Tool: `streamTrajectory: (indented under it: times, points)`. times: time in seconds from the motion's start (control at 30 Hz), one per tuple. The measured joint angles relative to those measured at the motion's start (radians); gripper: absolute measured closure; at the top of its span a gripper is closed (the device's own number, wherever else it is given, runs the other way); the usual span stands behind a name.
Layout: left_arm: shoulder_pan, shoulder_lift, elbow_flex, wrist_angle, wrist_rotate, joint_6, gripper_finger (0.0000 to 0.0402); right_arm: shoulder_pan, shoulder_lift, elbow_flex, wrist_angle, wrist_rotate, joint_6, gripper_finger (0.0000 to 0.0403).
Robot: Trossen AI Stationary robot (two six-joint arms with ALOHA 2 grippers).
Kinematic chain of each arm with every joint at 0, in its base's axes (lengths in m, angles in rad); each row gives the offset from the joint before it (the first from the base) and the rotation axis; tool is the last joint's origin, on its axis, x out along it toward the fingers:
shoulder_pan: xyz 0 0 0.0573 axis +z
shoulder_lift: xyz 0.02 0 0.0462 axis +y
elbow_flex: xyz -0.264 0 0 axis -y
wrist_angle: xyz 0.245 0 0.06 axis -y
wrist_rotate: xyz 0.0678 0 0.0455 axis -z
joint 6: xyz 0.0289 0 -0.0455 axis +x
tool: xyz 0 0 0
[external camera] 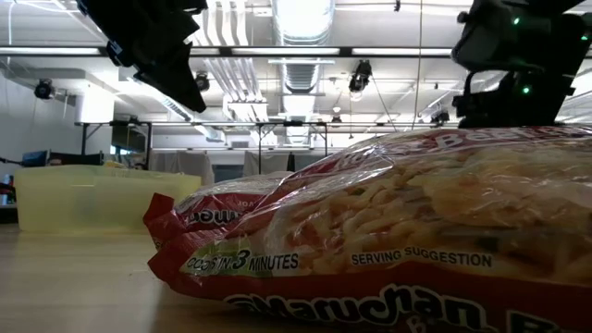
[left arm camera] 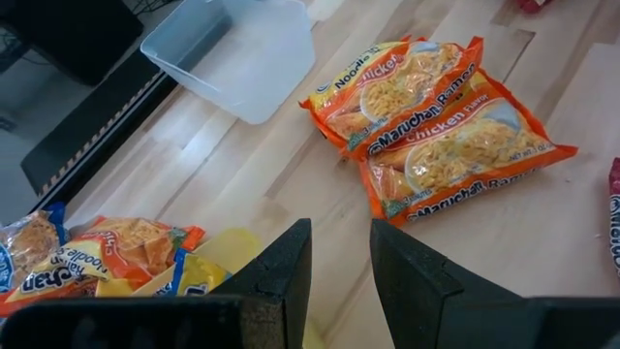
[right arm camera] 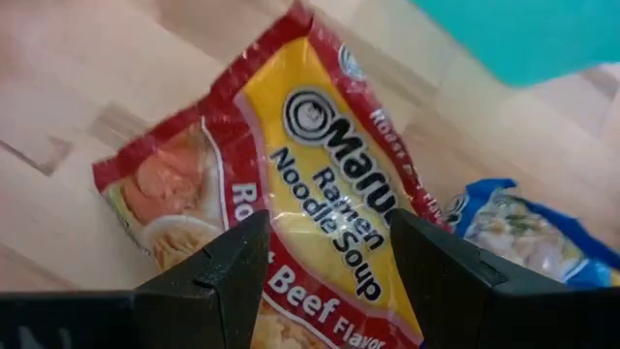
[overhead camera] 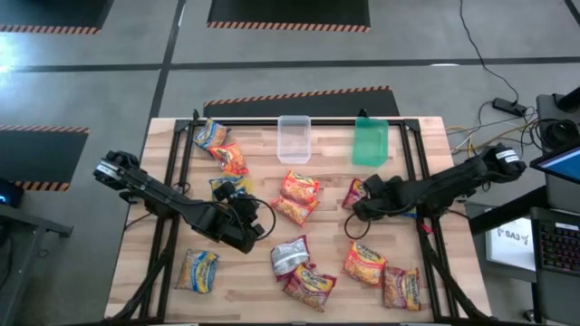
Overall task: Sort Maruchan noodles
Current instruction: Put the red noodle pack into the green bin
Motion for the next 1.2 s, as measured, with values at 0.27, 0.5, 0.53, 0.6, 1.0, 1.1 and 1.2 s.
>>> streamTrajectory:
  times: [0.27,0.5,0.53,0.6,1.0,1.1,1.2]
  points:
    - [0.000,0.000,0.000,-0.005,0.000,0.000,0.0310,-0.001,0.070,0.005,0.153,-0.116,-0.114,0.0197]
    - [0.000,0.000,0.000,-0.009,0.000,0.000,0.0310,-0.001,0.059,0.074,0.129,-0.123,-0.180,0.0197]
    - [0.000,0.000,0.000,-0.009,0.000,0.000,0.0310,-0.001,0.051,0.089,0.113,-0.121,-0.187,0.0197]
    - [0.000,0.000,0.000,-0.009,0.000,0.000,0.0310,-0.001,0.031,0.121,0.091,-0.121,-0.198,0.0197]
    - [0.000,0.000,0.000,-0.008,0.000,0.000,0.0310,-0.073,-0.011,0.149,-0.188,-0.140,-0.104,0.0197]
    - [0.000,0.000,0.000,-0.007,0.000,0.000,0.0310,-0.097,-0.002,0.148,-0.181,-0.167,-0.149,0.0197]
    - [0.000,0.000,0.000,-0.006,0.000,0.000,0.0310,-0.122,0.008,0.147,-0.166,-0.177,-0.199,0.0197]
